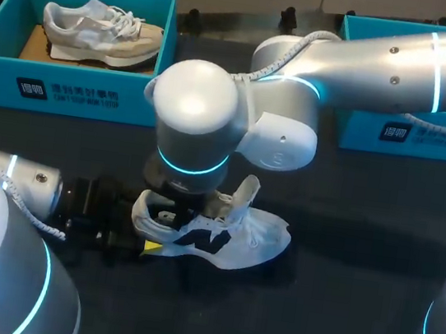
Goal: Take the shoe out of the shoebox, open the shoe tongue, remove and reinsert the insole, then place the shoe into the shoebox
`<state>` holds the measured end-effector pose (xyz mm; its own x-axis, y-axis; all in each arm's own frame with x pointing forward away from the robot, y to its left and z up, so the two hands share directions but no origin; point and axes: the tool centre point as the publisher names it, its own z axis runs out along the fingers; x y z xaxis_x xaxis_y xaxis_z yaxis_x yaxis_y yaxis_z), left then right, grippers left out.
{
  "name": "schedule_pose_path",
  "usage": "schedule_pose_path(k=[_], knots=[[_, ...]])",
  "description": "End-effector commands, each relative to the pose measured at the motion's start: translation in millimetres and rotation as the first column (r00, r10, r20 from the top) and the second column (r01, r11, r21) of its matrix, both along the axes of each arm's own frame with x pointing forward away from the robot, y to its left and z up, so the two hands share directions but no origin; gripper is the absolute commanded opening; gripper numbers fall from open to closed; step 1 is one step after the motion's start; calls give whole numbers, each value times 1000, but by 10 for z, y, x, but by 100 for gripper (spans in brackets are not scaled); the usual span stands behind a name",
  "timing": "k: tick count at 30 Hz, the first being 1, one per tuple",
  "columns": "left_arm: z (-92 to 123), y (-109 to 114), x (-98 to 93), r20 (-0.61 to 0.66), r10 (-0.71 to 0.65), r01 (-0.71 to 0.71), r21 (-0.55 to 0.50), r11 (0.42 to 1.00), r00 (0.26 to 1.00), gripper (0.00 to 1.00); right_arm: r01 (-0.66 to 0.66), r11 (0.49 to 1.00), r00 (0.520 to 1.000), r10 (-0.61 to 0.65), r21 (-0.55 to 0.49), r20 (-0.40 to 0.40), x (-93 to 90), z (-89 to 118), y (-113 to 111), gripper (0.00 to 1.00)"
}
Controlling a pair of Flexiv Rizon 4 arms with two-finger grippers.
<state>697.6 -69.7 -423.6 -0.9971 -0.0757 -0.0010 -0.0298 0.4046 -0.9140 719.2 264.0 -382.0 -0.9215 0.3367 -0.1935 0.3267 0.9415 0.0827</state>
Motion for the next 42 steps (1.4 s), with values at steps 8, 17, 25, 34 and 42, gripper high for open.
schedule_pose_path(k=[8, 17, 25, 34, 42], knots=[[-12, -4, 0, 1, 2, -2, 3, 1000, 1000, 0, -45, 998, 998, 46, 38, -40, 82, -147, 28, 42], [-12, -4, 0, 1, 2, -2, 3, 1000, 1000, 0, -82, 994, 988, 91, 77, -127, 2, -287, 99, 36], [-12, -4, 0, 1, 2, -2, 3, 1000, 1000, 0, -64, 991, 983, 83, 115, -165, -106, -455, 139, 0], [-12, -4, 0, 1, 2, -2, 3, 1000, 1000, 0, -39, 993, 977, 61, 107, -206, -231, -401, 47, 0], [-12, -4, 0, 1, 2, -2, 3, 1000, 1000, 0, -29, 994, 979, 50, 109, -196, -216, -133, -79, 0]])
